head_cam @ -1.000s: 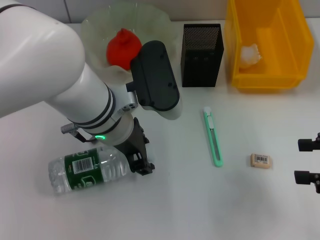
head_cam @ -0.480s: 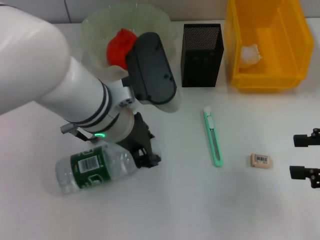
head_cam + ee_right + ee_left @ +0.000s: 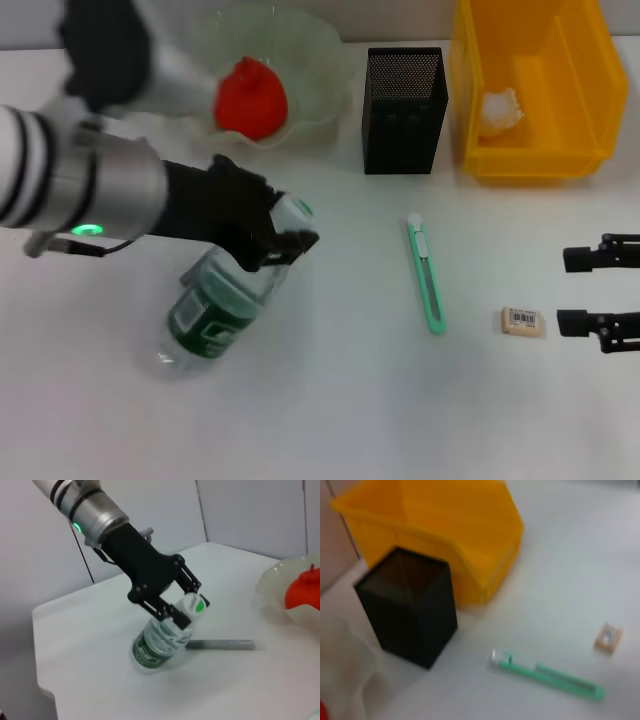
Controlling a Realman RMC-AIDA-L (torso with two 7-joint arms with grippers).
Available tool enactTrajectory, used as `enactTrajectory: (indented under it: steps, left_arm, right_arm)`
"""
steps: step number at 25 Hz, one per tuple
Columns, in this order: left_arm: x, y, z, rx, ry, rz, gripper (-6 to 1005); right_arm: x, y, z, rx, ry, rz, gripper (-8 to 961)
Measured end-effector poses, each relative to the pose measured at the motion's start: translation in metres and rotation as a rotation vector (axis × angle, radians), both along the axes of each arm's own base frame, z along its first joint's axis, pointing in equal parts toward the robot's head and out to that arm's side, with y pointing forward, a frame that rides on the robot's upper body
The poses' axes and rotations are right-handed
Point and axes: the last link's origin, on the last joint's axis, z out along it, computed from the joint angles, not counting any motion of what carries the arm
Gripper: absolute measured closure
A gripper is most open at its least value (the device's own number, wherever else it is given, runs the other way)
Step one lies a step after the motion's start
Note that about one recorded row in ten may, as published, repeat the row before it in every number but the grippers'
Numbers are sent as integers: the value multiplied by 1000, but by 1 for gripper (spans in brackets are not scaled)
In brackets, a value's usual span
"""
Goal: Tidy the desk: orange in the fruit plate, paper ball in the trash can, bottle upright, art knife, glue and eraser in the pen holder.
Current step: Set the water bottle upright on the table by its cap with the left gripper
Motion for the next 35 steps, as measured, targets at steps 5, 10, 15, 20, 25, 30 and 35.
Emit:
enactTrajectory:
  steps: [5, 10, 15, 20, 25, 30, 35]
  left_arm:
    - [-18, -8, 31, 38, -254, 22, 556]
    - [-33, -12, 47, 84, -352, 33, 556]
    - [-45, -9, 57, 125, -472, 30, 555]
    - [-64, 2, 70, 197, -588, 40, 555]
    - [-87, 14, 84, 297, -608, 45, 557]
    - [-103, 28, 83, 352, -634, 60, 558]
    - [-116, 44, 74, 414, -645, 75, 559]
  right_arm:
    - [-5, 5, -3, -17, 12, 11, 201]
    - [-11, 6, -4, -37, 25, 34, 201]
    - [-14, 8, -6, -40, 36, 45, 202]
    - [-15, 10, -8, -45, 48, 43, 203]
    - [-15, 9, -12, -55, 75, 38, 204]
    - [-15, 10, -14, -62, 87, 35, 205]
    - [-15, 10, -14, -62, 87, 35, 206]
